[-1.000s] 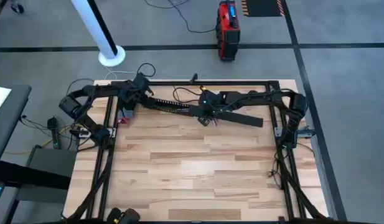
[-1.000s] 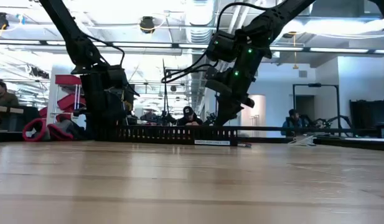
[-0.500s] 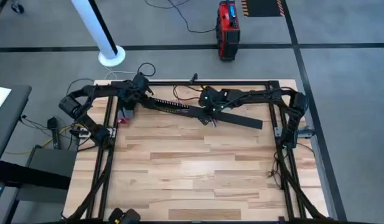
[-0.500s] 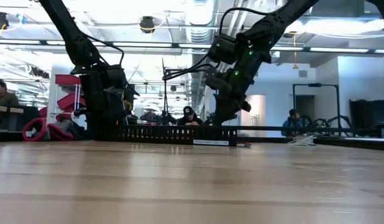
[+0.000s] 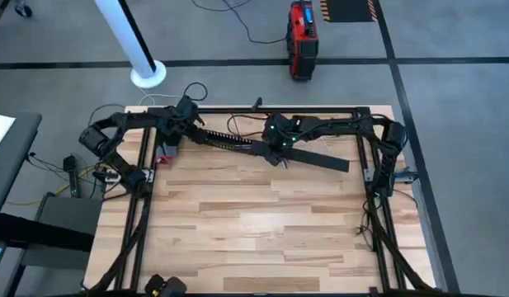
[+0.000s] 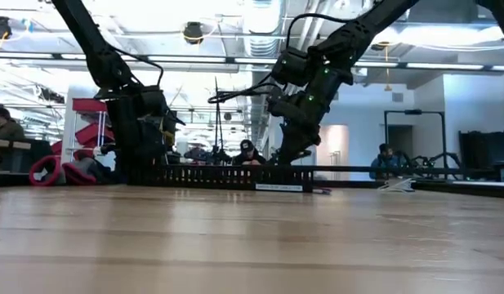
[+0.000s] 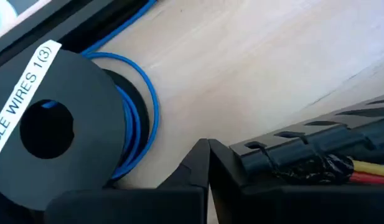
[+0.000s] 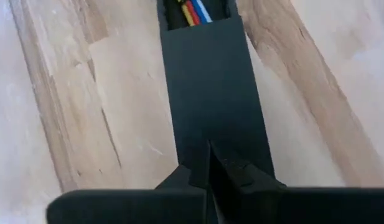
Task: Ziptie cables
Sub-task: Close the black cable duct
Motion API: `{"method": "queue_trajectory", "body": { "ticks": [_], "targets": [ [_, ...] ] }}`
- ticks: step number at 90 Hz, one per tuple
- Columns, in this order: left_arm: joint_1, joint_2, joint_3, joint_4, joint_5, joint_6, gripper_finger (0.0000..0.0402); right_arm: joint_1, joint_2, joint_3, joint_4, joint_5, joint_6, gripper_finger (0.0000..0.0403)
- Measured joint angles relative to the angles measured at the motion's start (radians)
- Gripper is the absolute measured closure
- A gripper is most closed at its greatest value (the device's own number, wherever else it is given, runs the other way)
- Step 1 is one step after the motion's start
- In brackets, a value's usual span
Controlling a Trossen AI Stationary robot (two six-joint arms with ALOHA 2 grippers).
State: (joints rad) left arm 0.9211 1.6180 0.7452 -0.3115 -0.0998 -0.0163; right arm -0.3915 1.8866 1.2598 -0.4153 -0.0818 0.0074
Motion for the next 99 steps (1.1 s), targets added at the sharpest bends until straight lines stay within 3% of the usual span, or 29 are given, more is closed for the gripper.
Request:
{"method": "queue_trajectory", "body": {
  "ticks": [40, 64, 99],
  "targets": [
    [-0.004, 0.002, -0.006, 0.035, 0.073, 0.016, 0.0402, 0.016, 0.023, 0.059, -0.065, 0.042, -0.053, 0.0382],
    [-0.014, 0.003, -0.010, 0.041, 0.078, 0.016, 0.0402, 0.019, 0.111, 0.085, -0.092, 0.023, -0.061, 0.0400],
    [-0.026, -0.009, -0.011, 0.053, 0.066, 0.071, 0.0402, -0.004, 0.124, 0.143, -0.135, -0.015, -0.069, 0.0402]
  ]
}}
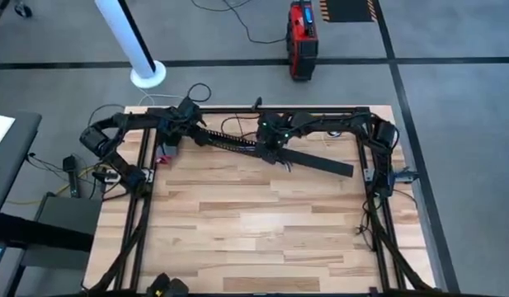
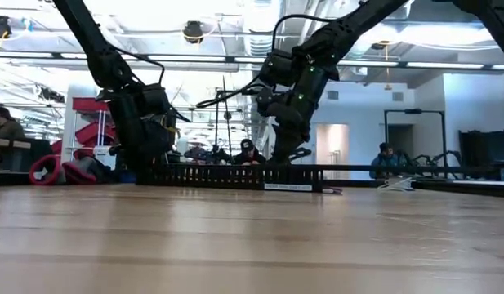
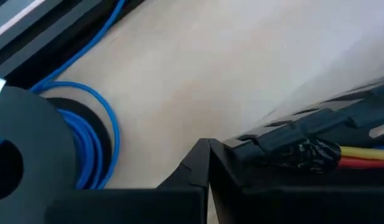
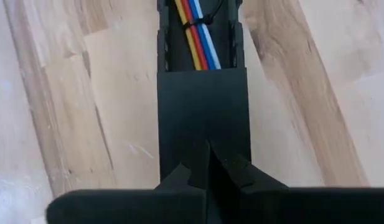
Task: Ziptie cables
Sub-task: Close the black cable duct
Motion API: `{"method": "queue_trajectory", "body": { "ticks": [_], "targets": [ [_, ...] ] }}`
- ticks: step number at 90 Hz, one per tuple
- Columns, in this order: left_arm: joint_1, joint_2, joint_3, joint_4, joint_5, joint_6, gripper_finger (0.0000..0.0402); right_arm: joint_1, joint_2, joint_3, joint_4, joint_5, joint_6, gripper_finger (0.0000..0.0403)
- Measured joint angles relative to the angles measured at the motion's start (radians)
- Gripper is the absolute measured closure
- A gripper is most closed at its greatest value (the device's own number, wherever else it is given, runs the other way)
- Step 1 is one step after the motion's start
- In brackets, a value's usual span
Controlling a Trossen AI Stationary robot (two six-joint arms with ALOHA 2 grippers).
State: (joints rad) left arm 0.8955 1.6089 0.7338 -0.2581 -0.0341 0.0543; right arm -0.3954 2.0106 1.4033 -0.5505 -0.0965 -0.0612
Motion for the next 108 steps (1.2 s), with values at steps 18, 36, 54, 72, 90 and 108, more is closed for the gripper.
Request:
{"method": "queue_trajectory", "body": {
  "ticks": [18, 36, 54, 72, 90, 108],
  "targets": [
    [0.017, -0.094, 0.004, -0.004, 0.014, 0.012, 0.0401, 0.005, 0.000, 0.000, -0.020, 0.004, 0.008, 0.0403],
    [0.014, -0.201, 0.013, 0.016, 0.128, 0.022, 0.0401, 0.014, 0.003, 0.001, -0.002, 0.014, 0.008, 0.0403],
    [0.016, -0.247, 0.014, 0.077, 0.225, 0.022, 0.0401, 0.022, 0.003, 0.001, -0.011, 0.005, 0.008, 0.0403],
    [-0.036, -0.231, 0.013, 0.093, 0.426, 0.066, 0.0401, 0.029, 0.003, 0.001, -0.021, -0.004, 0.008, 0.0403],
    [-0.167, -0.210, 0.013, 0.118, 0.482, 0.117, 0.0401, 0.029, 0.003, 0.000, -0.020, -0.010, 0.010, 0.0403],
    [-0.317, -0.187, -0.069, 0.390, 0.507, 0.033, 0.0401, 0.028, 0.002, 0.000, -0.020, -0.011, 0.010, 0.0403]
  ]
}}
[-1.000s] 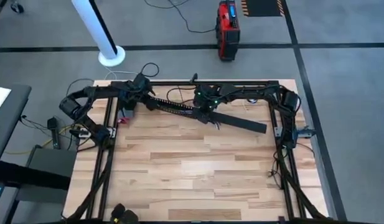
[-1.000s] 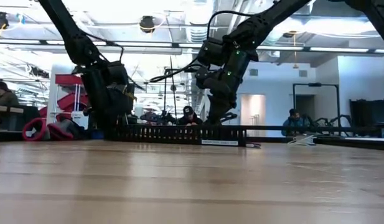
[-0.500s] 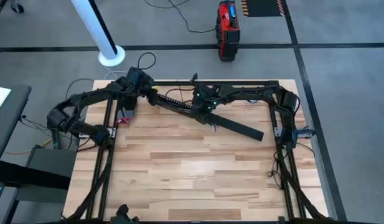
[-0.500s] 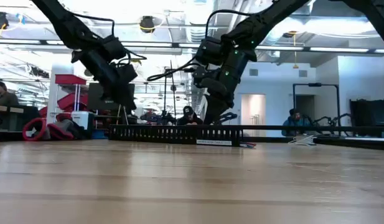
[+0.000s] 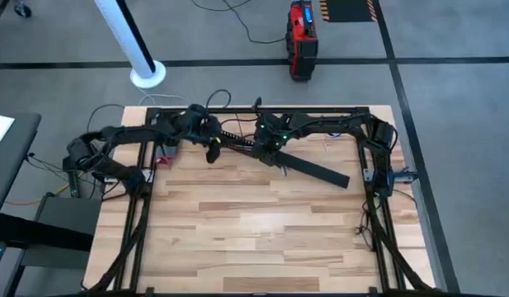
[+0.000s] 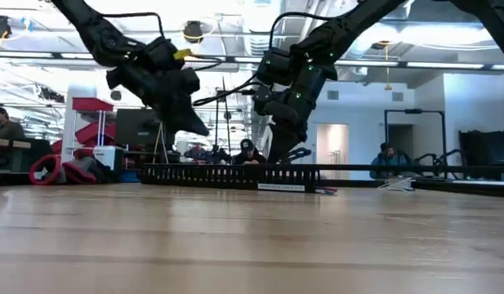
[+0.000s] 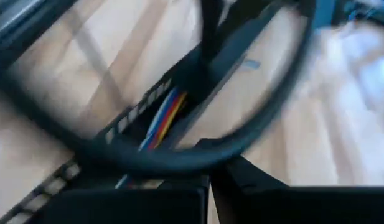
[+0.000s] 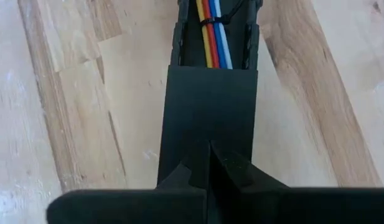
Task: Ziptie cables
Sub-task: Close the black cable duct
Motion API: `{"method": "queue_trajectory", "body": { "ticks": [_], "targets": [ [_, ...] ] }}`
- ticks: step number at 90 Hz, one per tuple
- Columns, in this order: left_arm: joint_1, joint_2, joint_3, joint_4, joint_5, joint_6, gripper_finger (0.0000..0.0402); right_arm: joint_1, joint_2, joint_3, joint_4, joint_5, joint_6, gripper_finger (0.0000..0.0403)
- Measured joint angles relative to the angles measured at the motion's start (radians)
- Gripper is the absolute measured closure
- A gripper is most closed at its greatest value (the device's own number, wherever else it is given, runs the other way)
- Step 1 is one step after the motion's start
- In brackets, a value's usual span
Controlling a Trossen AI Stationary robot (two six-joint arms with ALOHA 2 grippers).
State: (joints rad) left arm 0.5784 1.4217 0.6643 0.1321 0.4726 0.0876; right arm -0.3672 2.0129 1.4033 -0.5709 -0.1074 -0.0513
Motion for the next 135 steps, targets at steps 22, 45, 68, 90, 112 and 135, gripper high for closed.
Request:
{"method": "queue_trajectory", "body": {
  "ticks": [22, 45, 68, 90, 112, 135],
  "targets": [
    [-0.089, 0.136, -0.052, 0.261, -0.143, -0.170, 0.0401, 0.000, 0.000, 0.000, 0.003, 0.000, -0.002, 0.0403],
    [-0.122, 0.312, 0.025, 0.296, -0.190, -0.189, 0.0401, 0.000, 0.000, -0.001, 0.009, -0.001, -0.002, 0.0403],
    [-0.133, 0.347, 0.055, 0.297, -0.229, -0.194, 0.0401, 0.001, 0.000, -0.002, 0.016, 0.000, -0.002, 0.0403],
    [-0.133, 0.347, 0.055, 0.302, -0.278, -0.190, 0.0401, 0.003, 0.001, -0.002, 0.030, 0.000, -0.002, 0.0403],
    [-0.132, 0.347, 0.055, 0.305, -0.317, -0.176, 0.0401, 0.004, 0.001, -0.002, 0.066, 0.005, 0.001, 0.0403],
    [-0.131, 0.347, 0.055, 0.306, -0.312, -0.171, 0.0401, -0.019, 0.001, -0.002, 0.081, -0.012, 0.025, 0.0403]
  ]
}}
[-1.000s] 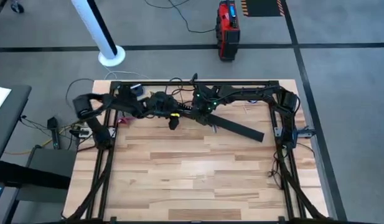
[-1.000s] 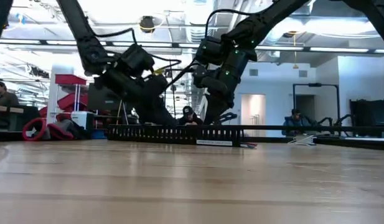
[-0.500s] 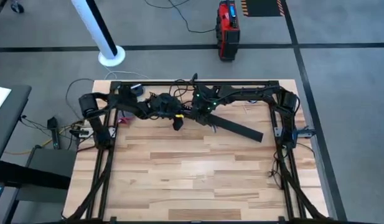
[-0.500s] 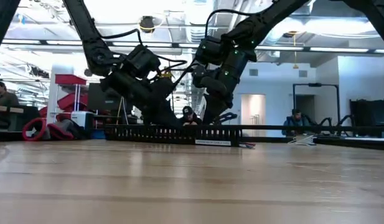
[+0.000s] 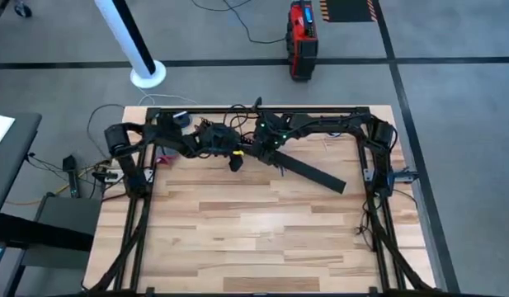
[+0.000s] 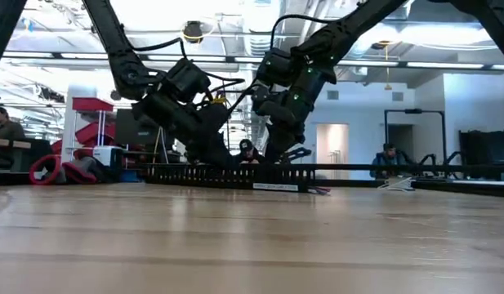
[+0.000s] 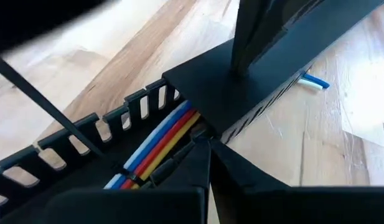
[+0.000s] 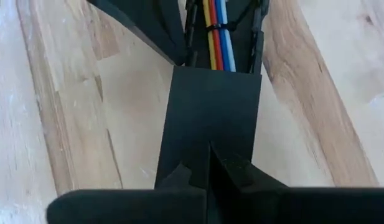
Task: Ziptie cables
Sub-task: Close the black cable duct
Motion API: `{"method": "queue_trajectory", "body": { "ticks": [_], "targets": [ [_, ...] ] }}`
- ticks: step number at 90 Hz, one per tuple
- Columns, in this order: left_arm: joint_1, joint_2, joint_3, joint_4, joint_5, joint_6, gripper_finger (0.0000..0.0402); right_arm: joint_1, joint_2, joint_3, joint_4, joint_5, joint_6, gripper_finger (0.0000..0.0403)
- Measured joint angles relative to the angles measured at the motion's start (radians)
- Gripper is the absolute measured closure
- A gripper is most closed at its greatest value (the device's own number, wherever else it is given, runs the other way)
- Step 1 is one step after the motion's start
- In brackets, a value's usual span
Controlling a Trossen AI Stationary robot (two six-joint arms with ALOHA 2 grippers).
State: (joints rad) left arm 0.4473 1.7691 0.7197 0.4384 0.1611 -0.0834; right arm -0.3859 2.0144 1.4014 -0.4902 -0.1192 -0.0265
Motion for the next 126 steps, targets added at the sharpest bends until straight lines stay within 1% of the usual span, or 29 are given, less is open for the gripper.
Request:
{"method": "queue_trajectory", "body": {
  "ticks": [20, 44, 66, 74, 94, 115, 126],
  "targets": [
    [0.001, 0.000, 0.000, -0.001, 0.005, 0.000, 0.0401, 0.000, -0.018, 0.000, 0.012, 0.009, 0.000, 0.0403],
    [0.001, 0.000, 0.000, -0.002, 0.010, 0.001, 0.0401, 0.000, -0.076, -0.004, 0.007, 0.025, -0.005, 0.0403],
    [0.004, 0.000, 0.000, -0.004, 0.013, 0.003, 0.0401, 0.020, -0.086, -0.002, -0.089, 0.080, -0.020, 0.0403],
    [0.011, 0.000, 0.000, -0.005, 0.016, 0.003, 0.0401, 0.033, -0.070, -0.002, -0.104, 0.080, -0.024, 0.0403],
    [0.019, -0.002, 0.000, -0.016, 0.015, 0.003, 0.0401, 0.042, 0.004, 0.001, -0.072, 0.077, -0.034, 0.0403],
    [0.020, -0.002, -0.001, -0.027, 0.002, 0.004, 0.0402, 0.023, 0.021, 0.018, -0.052, 0.062, -0.029, 0.0403],
    [0.018, -0.001, -0.003, -0.042, 0.027, 0.008, 0.0401, 0.016, 0.030, 0.034, -0.021, 0.038, -0.030, 0.0403]
  ]
}}
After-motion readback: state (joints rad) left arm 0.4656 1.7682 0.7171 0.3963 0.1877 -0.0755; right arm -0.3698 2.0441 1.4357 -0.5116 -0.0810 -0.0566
